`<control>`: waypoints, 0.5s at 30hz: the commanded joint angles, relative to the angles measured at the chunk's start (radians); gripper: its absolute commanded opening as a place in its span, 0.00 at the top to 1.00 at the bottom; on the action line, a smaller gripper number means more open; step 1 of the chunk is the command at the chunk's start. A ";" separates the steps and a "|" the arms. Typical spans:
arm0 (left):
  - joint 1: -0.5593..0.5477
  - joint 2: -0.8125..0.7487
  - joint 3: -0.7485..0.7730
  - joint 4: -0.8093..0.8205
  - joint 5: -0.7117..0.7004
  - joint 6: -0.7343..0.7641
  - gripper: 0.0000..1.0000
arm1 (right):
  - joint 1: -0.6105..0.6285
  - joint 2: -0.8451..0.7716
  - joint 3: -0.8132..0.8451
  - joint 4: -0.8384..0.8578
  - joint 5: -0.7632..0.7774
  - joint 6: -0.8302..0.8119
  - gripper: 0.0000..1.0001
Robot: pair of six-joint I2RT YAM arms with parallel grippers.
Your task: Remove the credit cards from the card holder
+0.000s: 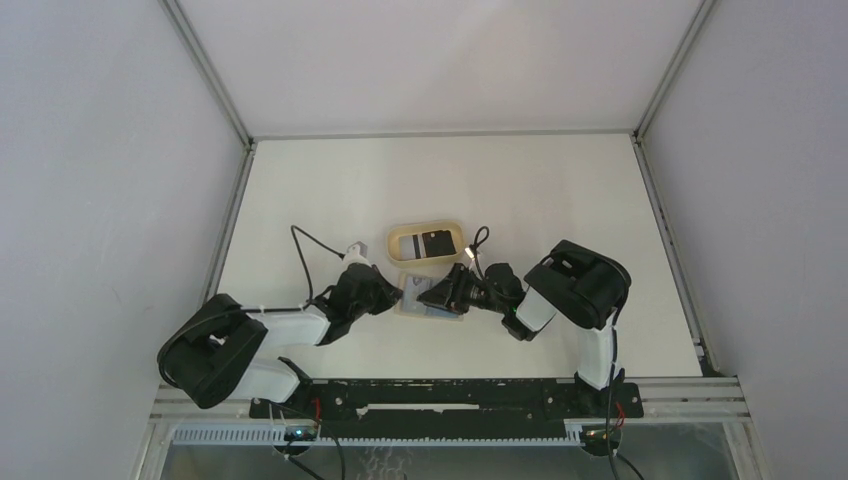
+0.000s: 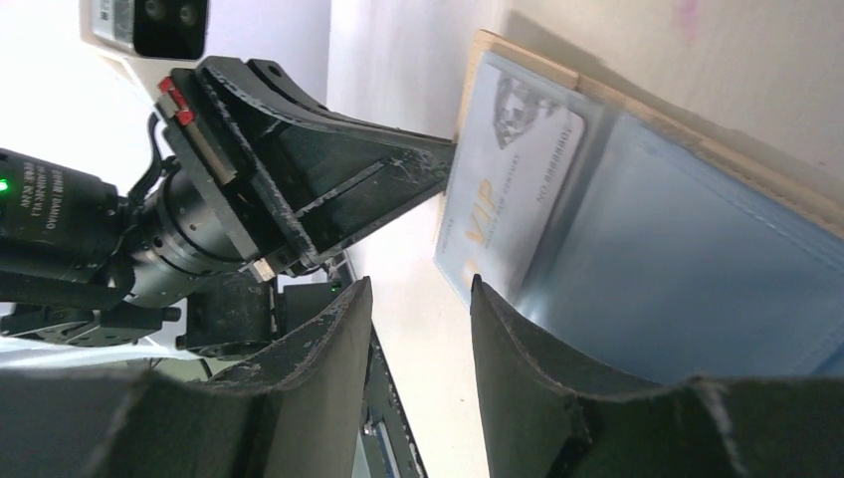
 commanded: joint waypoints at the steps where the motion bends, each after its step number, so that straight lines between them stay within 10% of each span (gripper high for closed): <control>1: -0.009 0.061 -0.031 -0.226 0.006 0.034 1.00 | -0.006 0.001 -0.001 0.128 -0.011 0.022 0.51; 15: -0.011 0.078 -0.024 -0.228 0.009 0.038 1.00 | -0.043 -0.161 0.050 -0.399 0.137 -0.128 0.51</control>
